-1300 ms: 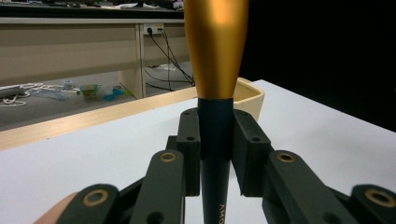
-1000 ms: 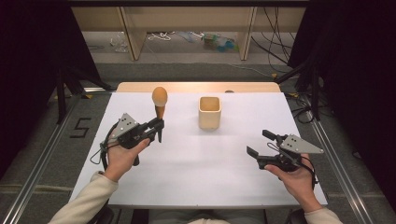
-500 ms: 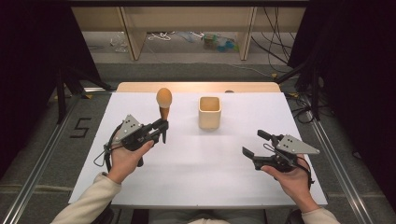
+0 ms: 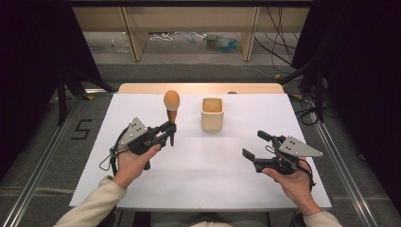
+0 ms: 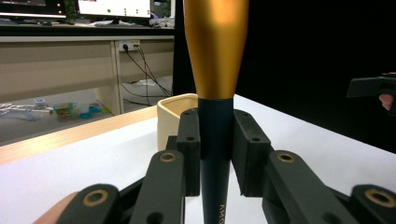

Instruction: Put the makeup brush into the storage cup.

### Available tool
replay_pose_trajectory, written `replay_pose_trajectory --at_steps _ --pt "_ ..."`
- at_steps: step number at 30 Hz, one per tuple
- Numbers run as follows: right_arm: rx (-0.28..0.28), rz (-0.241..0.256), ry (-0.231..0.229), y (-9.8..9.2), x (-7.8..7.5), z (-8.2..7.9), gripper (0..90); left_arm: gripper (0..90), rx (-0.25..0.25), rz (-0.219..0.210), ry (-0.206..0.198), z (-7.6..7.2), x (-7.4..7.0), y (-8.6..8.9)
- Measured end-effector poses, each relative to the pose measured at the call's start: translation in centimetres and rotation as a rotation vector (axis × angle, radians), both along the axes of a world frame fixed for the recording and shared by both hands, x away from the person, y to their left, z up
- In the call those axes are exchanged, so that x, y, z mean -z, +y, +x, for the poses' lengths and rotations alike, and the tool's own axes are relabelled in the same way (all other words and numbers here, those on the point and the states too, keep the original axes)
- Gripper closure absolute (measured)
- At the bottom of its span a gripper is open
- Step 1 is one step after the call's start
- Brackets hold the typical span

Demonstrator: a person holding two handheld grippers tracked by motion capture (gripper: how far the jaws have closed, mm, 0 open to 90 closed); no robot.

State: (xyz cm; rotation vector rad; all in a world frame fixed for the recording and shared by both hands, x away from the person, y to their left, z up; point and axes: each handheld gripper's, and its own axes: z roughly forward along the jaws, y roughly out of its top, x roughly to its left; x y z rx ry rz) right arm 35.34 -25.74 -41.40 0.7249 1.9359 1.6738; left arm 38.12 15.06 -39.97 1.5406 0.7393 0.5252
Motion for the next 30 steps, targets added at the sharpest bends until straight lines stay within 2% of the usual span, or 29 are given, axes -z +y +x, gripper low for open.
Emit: replay_pose_trajectory --at_steps 2,8,9,13,14,16,17,18,19,21,30 --pt "-0.007 -0.01 0.007 0.1 -0.1 0.0 16.3 74.5 0.007 -0.007 -0.005 -0.1 0.0 -0.4" --pt "-0.033 0.012 -0.004 1.0 -0.2 0.1 16.4 74.5 0.037 -0.009 -0.013 -0.3 0.1 -1.4" --pt "-0.019 0.006 -0.01 1.0 -0.2 0.1 16.4 74.5 0.041 -0.011 -0.011 -0.3 0.1 -1.5" --pt "-0.042 0.012 0.02 1.4 -0.3 0.0 16.4 74.5 0.049 -0.012 -0.015 -0.4 0.1 -2.0" --pt "-0.036 -0.006 0.001 1.3 -0.4 0.1 16.4 74.5 0.055 -0.008 -0.02 -0.4 0.1 -2.1" --pt "-0.04 0.001 -0.001 1.4 -0.4 0.1 16.4 74.5 0.064 -0.006 -0.018 -0.4 0.2 -2.3" --pt "-0.041 0.014 0.018 1.6 -0.4 0.0 16.4 74.5 0.07 -0.009 -0.015 -0.4 0.2 -2.4" --pt "-0.04 0.014 -0.014 1.6 -0.4 0.2 16.4 74.5 0.069 -0.003 -0.013 -0.5 0.3 -2.5" --pt "-0.038 -0.002 -0.004 1.6 -0.5 0.2 16.5 74.5 0.074 -0.002 -0.013 -0.5 0.3 -2.7" --pt "-0.037 0.013 -0.005 1.8 -0.5 0.2 16.5 74.5 0.081 0.004 -0.017 -0.6 0.3 -2.9" --pt "-0.055 0.012 -0.014 2.5 -0.7 0.4 16.6 74.5 0.088 0.008 -0.005 -0.6 0.6 -3.7"
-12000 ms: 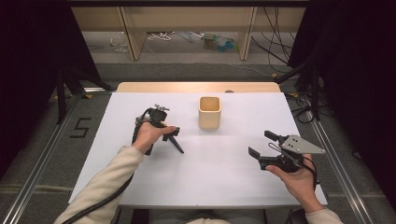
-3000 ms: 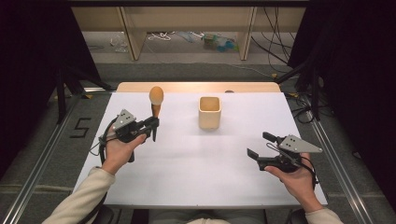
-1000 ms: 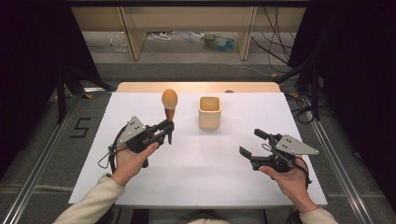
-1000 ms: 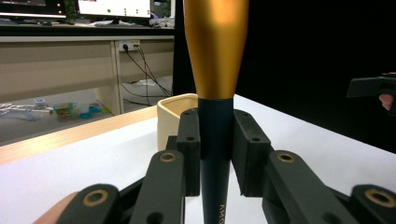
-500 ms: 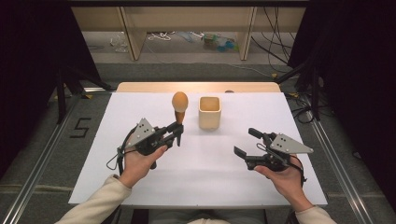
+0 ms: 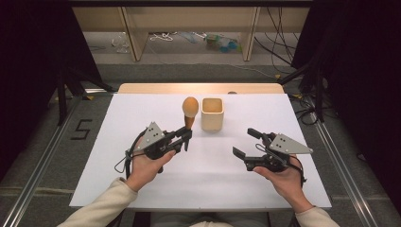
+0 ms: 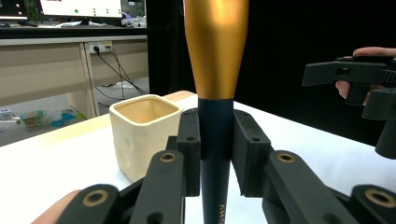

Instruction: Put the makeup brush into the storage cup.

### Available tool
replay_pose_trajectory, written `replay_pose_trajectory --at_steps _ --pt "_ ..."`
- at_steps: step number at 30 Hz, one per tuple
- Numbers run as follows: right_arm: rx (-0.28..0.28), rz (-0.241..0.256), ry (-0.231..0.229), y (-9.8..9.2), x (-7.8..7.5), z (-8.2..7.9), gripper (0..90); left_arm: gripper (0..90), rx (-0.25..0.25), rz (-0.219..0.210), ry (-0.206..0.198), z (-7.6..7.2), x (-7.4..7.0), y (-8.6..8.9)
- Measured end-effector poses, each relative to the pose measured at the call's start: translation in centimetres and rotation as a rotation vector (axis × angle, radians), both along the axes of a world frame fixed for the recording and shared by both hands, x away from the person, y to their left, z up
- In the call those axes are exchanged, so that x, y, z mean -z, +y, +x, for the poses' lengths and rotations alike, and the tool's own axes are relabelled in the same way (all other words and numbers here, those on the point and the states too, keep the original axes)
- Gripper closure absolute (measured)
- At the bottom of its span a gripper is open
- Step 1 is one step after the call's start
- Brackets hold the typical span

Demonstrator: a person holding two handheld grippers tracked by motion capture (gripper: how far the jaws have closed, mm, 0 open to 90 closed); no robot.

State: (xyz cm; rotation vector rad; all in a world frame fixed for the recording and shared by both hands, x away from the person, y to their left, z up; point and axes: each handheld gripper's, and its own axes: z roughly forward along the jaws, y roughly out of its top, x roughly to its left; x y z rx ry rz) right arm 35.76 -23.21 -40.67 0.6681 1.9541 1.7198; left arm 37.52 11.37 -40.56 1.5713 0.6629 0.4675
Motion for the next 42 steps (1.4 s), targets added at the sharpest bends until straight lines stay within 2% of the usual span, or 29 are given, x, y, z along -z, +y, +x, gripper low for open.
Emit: replay_pose_trajectory --at_steps 2,3,7,8,9,12,16,18,20,21,23,29,32,34,37,41,42 --pt "-0.005 0.005 0.01 0.2 -0.1 0.0 16.6 74.5 0.004 0.002 -0.004 0.0 0.0 -0.2" --pt "-0.012 0.008 -0.009 0.3 -0.1 0.2 16.6 74.5 0.01 0.007 -0.009 0.0 -0.1 -0.3" --pt "-0.018 -0.002 0.003 0.6 -0.2 0.2 16.6 74.5 0.018 0.004 -0.003 0.0 0.0 -0.8" --pt "-0.019 0.013 -0.002 0.8 -0.2 0.2 16.6 74.5 0.017 0.004 -0.002 0.0 0.1 -0.9" --pt "-0.018 0.008 -0.002 0.8 -0.2 0.2 16.6 74.5 0.022 0.013 -0.012 0.0 0.0 -1.0" --pt "-0.023 -0.002 0.001 0.8 -0.3 0.2 16.6 74.5 0.022 0.006 -0.007 0.0 0.1 -1.2" --pt "-0.02 0.012 -0.006 1.0 -0.3 0.3 16.6 74.5 0.03 0.005 -0.011 0.0 0.1 -1.4" --pt "-0.032 0.021 0.025 1.1 -0.3 0.1 16.6 74.5 0.035 0.009 -0.018 0.1 0.1 -1.6" --pt "-0.024 0.015 0.017 1.1 -0.4 0.1 16.6 74.5 0.038 0.006 -0.016 0.0 0.1 -1.8" --pt "-0.026 0.006 -0.007 1.1 -0.4 0.3 16.6 74.5 0.044 0.013 -0.024 0.1 0.1 -1.9" --pt "-0.021 0.025 -0.011 1.2 -0.5 0.3 16.6 74.5 0.052 0.012 -0.017 0.1 0.1 -2.1" --pt "-0.02 0.026 -0.009 1.3 -0.5 0.4 16.6 74.5 0.061 0.017 -0.017 0.0 0.2 -2.6" --pt "-0.016 0.033 -0.008 1.5 -0.5 0.4 16.5 74.5 0.068 0.023 -0.031 0.0 0.2 -2.7" --pt "-0.025 0.035 0.008 1.5 -0.6 0.3 16.5 74.5 0.066 0.018 -0.025 -0.1 0.2 -2.8" --pt "-0.028 0.029 -0.006 1.5 -0.7 0.5 16.5 74.5 0.07 0.013 -0.028 0.0 0.3 -2.8" --pt "-0.031 0.037 -0.005 1.7 -0.7 0.5 16.5 74.5 0.078 0.009 -0.033 0.0 0.3 -2.9" --pt "-0.037 0.036 0.007 1.7 -0.8 0.5 16.5 74.5 0.079 0.01 -0.032 0.0 0.3 -3.0"
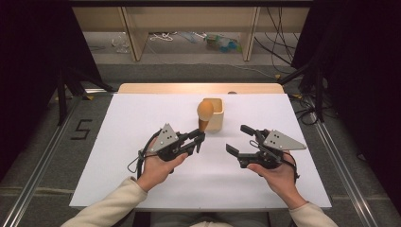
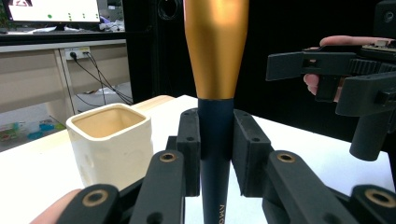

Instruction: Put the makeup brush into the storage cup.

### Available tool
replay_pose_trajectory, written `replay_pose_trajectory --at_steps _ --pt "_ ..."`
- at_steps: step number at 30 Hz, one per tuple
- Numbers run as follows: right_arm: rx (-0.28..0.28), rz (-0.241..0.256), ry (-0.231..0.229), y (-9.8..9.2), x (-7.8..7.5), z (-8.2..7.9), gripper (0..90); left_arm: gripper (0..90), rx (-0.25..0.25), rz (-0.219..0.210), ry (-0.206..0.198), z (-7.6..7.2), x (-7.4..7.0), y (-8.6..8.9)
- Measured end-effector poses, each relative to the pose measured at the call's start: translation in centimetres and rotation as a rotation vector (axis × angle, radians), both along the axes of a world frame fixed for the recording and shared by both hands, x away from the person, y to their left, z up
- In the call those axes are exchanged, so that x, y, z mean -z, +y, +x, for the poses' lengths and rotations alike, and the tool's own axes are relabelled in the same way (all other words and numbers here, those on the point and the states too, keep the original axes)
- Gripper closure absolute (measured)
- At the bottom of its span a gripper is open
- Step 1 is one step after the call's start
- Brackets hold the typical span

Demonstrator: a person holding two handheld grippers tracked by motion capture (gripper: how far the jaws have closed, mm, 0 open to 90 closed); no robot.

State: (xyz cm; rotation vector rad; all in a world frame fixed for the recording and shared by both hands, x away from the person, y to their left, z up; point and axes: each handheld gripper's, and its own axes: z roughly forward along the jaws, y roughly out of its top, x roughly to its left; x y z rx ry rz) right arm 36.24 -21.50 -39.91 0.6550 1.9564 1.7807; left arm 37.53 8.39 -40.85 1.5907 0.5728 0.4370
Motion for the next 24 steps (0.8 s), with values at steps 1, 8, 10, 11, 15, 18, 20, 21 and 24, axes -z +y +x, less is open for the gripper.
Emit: replay_pose_trajectory --at_steps 1,8,10,11,15,18,20,21,24 --pt "0.0 -0.001 0.02 0.1 0.0 -0.1 16.5 74.5 0.0 0.001 -0.002 0.0 0.0 -0.1" --pt "-0.001 0.002 -0.022 0.5 -0.4 0.2 16.5 74.5 0.02 0.004 -0.002 -0.1 0.1 -0.9" --pt "0.0 0.016 -0.026 0.7 -0.4 0.3 16.6 74.5 0.026 0.012 -0.005 0.0 0.1 -1.0" --pt "0.0 0.016 -0.026 0.7 -0.4 0.3 16.6 74.5 0.024 0.01 -0.002 0.0 0.1 -1.1" --pt "-0.003 0.005 -0.015 0.7 -0.4 0.3 17.3 74.5 0.027 0.008 -0.003 0.0 0.2 -1.3" --pt "0.005 0.022 -0.019 0.9 -0.4 0.3 18.2 74.5 0.03 0.014 -0.01 0.1 0.1 -1.4" --pt "-0.005 0.029 -0.012 1.0 -0.5 0.4 18.8 74.5 0.031 0.01 -0.006 0.1 0.1 -1.5" --pt "-0.009 0.026 0.0 1.0 -0.5 0.3 19.3 74.5 0.032 0.011 -0.004 0.1 0.1 -1.6" --pt "-0.013 0.036 0.003 1.3 -0.5 0.4 20.3 74.5 0.035 0.012 -0.005 0.1 0.2 -1.8"
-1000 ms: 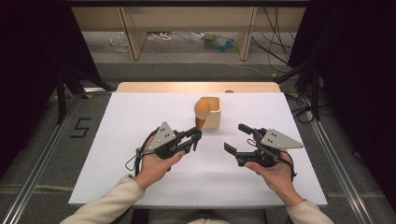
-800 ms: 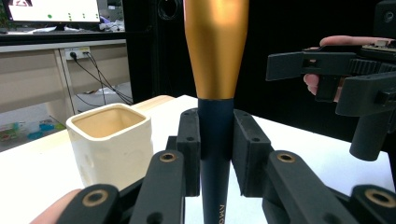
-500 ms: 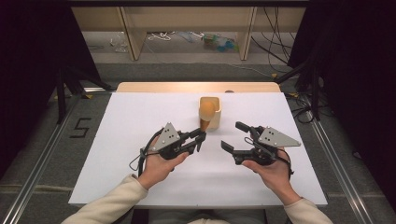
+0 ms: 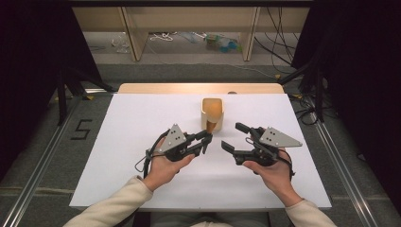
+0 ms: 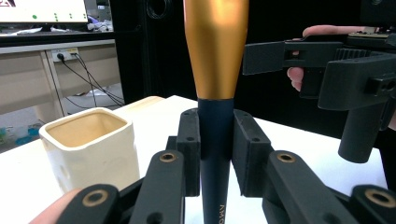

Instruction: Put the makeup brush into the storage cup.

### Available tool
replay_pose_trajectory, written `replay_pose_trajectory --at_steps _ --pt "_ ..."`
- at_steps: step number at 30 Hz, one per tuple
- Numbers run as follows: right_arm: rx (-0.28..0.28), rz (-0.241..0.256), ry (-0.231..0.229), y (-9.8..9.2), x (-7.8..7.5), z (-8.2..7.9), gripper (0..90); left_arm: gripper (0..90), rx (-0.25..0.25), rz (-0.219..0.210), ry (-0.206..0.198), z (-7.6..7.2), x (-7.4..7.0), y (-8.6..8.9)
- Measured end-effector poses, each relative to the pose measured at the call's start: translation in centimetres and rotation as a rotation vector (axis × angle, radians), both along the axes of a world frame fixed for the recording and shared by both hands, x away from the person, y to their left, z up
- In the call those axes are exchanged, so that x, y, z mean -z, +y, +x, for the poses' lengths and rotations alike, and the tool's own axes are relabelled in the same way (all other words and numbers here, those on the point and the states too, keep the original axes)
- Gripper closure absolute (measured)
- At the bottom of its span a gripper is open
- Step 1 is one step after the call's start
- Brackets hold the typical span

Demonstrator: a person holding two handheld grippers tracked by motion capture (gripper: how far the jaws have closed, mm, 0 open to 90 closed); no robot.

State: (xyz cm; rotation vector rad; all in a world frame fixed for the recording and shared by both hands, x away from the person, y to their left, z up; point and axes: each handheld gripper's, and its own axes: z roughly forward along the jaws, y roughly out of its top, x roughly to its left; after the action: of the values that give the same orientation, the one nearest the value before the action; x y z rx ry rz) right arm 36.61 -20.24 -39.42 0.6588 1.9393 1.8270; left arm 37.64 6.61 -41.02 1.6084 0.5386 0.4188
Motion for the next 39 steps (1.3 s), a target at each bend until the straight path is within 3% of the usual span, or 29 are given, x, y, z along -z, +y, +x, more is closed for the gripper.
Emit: replay_pose_trajectory --at_steps 3,5,6,7,8,10,13,18,20,23,27,31,33,37,39 --pt "-0.003 -0.002 -0.009 0.1 0.0 0.1 21.1 74.5 0.001 0.002 0.0 0.0 0.0 -0.1" --pt "-0.017 0.001 0.012 0.2 -0.1 0.1 21.4 74.5 0.003 0.001 0.001 0.1 0.0 -0.2" --pt "-0.012 -0.006 -0.004 0.2 -0.1 0.2 21.5 74.5 0.003 0.001 0.0 0.1 0.0 -0.2" --pt "-0.022 -0.004 0.022 0.3 -0.2 0.1 21.6 74.5 0.004 0.001 0.001 0.1 0.0 -0.3" --pt "-0.017 0.009 0.004 0.4 -0.1 0.3 21.7 74.5 0.005 0.001 0.001 0.1 0.0 -0.3" --pt "-0.025 0.0 0.021 0.4 -0.2 0.2 21.9 74.5 0.013 0.005 -0.005 0.1 0.1 -0.4" --pt "-0.01 0.016 -0.011 0.6 -0.2 0.5 22.2 74.5 0.013 0.002 0.004 0.1 0.1 -0.6" --pt "-0.026 0.013 0.008 0.7 -0.4 0.5 24.9 74.5 0.017 0.001 0.009 0.1 0.2 -0.8" --pt "-0.022 0.019 -0.013 0.9 -0.5 0.7 25.7 74.5 0.02 0.0 0.007 0.1 0.2 -0.8" --pt "-0.03 0.016 0.017 1.0 -0.6 0.6 26.9 74.5 0.025 0.003 0.004 0.1 0.2 -0.9" --pt "-0.026 0.025 -0.014 1.2 -0.7 0.9 28.1 74.5 0.023 0.001 0.008 0.1 0.3 -1.0" --pt "-0.03 0.015 0.012 1.3 -0.7 0.9 29.9 74.5 0.023 0.0 0.008 0.1 0.3 -1.0" --pt "-0.021 0.025 -0.019 1.5 -0.6 1.1 30.4 74.4 0.024 0.0 0.009 0.1 0.3 -1.1" --pt "-0.028 0.009 0.011 1.5 -0.7 1.1 31.5 74.4 0.029 -0.001 0.007 0.1 0.3 -1.2" --pt "-0.02 0.029 -0.023 1.7 -0.6 1.3 32.1 74.4 0.029 0.001 0.007 0.1 0.3 -1.2"
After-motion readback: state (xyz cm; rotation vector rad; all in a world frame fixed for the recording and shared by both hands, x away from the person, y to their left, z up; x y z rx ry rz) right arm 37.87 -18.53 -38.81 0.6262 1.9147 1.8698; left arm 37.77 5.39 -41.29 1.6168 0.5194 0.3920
